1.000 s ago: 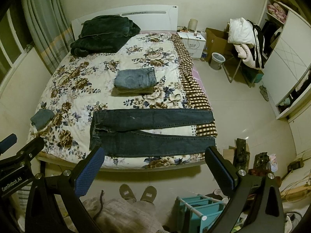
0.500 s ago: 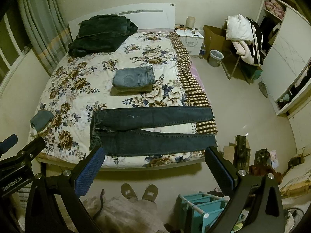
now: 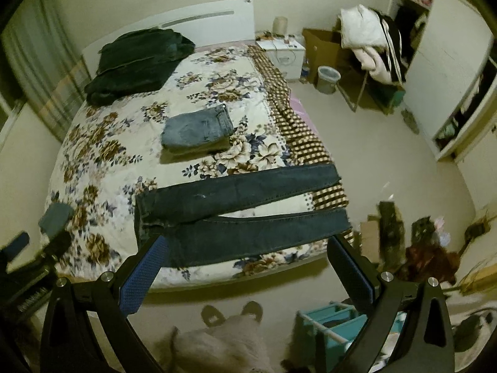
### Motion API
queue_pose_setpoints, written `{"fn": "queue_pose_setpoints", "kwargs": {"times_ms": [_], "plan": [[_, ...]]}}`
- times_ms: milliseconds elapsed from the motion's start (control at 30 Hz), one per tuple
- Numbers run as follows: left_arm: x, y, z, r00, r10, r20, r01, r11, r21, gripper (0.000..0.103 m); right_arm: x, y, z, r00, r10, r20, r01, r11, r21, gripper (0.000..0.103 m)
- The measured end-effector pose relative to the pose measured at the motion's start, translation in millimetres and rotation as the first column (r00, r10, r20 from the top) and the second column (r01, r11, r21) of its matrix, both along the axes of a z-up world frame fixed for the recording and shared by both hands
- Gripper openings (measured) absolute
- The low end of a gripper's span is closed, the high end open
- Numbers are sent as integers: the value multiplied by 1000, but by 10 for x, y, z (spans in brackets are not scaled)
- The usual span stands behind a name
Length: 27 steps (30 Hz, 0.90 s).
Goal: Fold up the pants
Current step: 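Grasp the jeans leg hems with both grippers and lift them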
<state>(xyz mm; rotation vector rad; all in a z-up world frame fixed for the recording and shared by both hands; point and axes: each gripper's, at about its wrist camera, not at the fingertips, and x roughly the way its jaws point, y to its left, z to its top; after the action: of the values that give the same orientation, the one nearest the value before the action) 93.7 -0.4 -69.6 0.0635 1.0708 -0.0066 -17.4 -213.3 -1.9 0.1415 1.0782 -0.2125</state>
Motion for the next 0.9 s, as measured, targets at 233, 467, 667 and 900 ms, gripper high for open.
{"fn": "queue_pose_setpoints", "kwargs": {"times_ms": [233,467,667,900], "plan": [[808,-167,-770,994,24,-108,-21,999,27,103,1065,-346,-852,997,-27,-68,26,1000,-16,103],[1670,-465,-1551,978,86,-188,-76,995,59,103,2393,-950,-2092,980,-1,-197,10,999,42,103],[2388,-616,-2470,952,141,-272,-122,989,86,103,3506,-1349,-3307,955,63,-291,-55,998,35,103],[3011,-825,-3684,933,53,-356,15,983,185,103,4332,-1415,-4832,890,160,-427,-202,978,-54,103]]}}
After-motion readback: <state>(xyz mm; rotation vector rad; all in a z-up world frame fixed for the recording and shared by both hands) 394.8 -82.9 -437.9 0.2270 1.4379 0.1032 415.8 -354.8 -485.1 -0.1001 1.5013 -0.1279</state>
